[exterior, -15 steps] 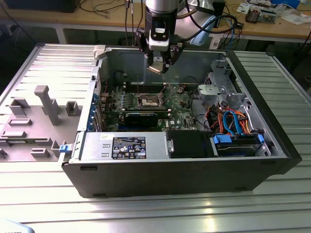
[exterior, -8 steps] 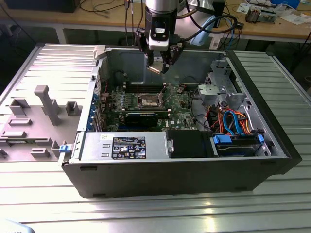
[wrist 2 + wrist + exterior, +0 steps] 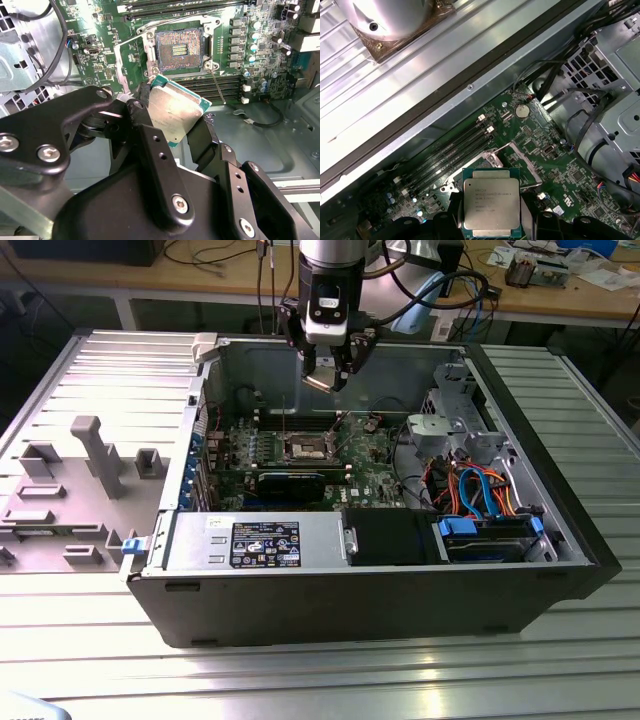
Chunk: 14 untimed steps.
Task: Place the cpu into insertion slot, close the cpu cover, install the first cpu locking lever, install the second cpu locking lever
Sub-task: 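Place the cpu into insertion slot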
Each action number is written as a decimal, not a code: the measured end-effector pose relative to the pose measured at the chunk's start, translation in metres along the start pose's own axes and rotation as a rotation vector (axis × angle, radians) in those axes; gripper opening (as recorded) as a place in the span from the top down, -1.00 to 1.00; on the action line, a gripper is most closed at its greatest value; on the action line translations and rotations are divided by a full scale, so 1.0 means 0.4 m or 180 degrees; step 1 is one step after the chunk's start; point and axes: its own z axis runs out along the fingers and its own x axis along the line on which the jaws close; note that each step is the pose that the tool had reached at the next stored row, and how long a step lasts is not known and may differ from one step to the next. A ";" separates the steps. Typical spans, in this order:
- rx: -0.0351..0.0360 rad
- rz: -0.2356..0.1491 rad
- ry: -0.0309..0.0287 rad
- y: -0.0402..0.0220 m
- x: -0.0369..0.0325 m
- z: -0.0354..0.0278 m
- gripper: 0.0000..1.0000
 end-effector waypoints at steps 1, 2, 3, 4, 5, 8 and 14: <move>0.0000 0.0002 0.0000 0.000 0.000 0.000 -0.09; 0.0000 0.0003 0.0000 0.000 0.000 0.000 -0.09; 0.0000 0.0006 -0.0001 0.000 0.000 0.000 -0.09; 0.0000 0.0008 -0.0001 0.000 0.000 0.000 -0.09; 0.0000 0.0009 -0.0001 0.000 0.000 0.000 -0.09; 0.0000 0.0014 -0.0001 0.000 0.000 0.000 -0.09; 0.0000 0.0024 -0.0002 0.000 0.000 0.000 -0.09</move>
